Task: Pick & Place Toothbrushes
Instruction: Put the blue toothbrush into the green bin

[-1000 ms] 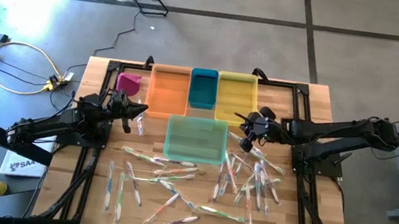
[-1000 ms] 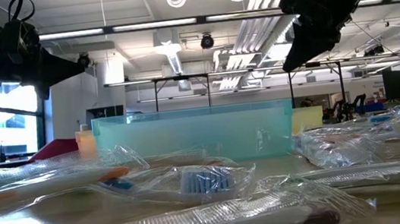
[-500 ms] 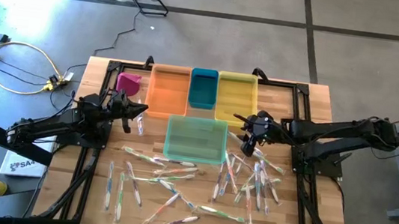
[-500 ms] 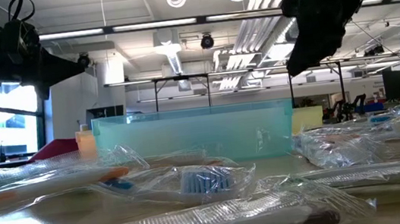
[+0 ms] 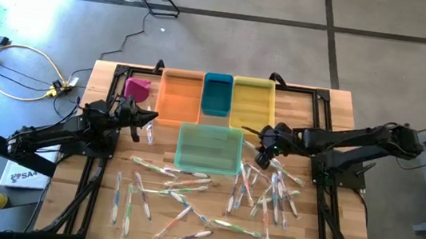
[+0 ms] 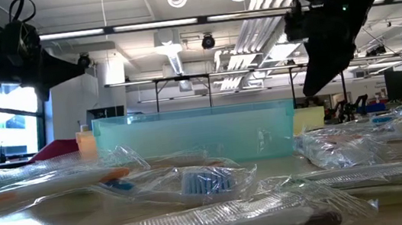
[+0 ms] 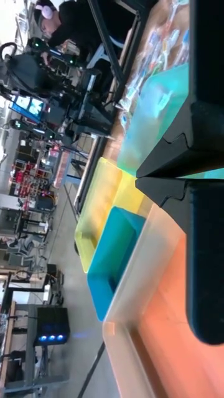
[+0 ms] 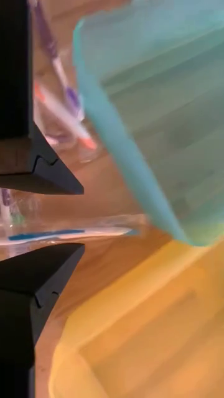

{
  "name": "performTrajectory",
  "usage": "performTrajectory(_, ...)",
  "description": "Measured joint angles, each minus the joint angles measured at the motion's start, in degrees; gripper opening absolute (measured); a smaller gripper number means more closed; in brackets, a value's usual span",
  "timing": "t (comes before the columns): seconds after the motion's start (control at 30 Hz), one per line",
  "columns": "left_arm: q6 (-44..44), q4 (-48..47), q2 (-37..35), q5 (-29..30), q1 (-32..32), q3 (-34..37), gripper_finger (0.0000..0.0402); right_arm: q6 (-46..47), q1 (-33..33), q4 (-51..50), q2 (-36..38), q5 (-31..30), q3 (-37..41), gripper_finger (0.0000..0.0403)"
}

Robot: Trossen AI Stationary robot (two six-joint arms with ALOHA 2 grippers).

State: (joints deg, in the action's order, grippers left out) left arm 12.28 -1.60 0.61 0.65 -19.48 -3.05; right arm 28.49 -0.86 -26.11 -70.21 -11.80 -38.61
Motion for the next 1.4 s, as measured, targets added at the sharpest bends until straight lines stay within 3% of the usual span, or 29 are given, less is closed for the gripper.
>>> performTrajectory(0.4,0.01,-1.30,-0.01,-0.02,-0.01,-0.04,0.0000,0.26,0.00,-0.24,-10.54,0.29,0.00,0.0125)
performTrajectory(1.17,0.01,-1.47,-0.01,-0.01,0.01,-0.06,0.0000,0.11,0.02,1.25,-17.90,-2.16,-0.09,0.0124)
performTrajectory(1.4,0.01,-1.50,-0.01,-0.01,0.01,-0.04,0.0000,-0.35,0.02,1.47,-17.97,-2.81,-0.07,0.0077)
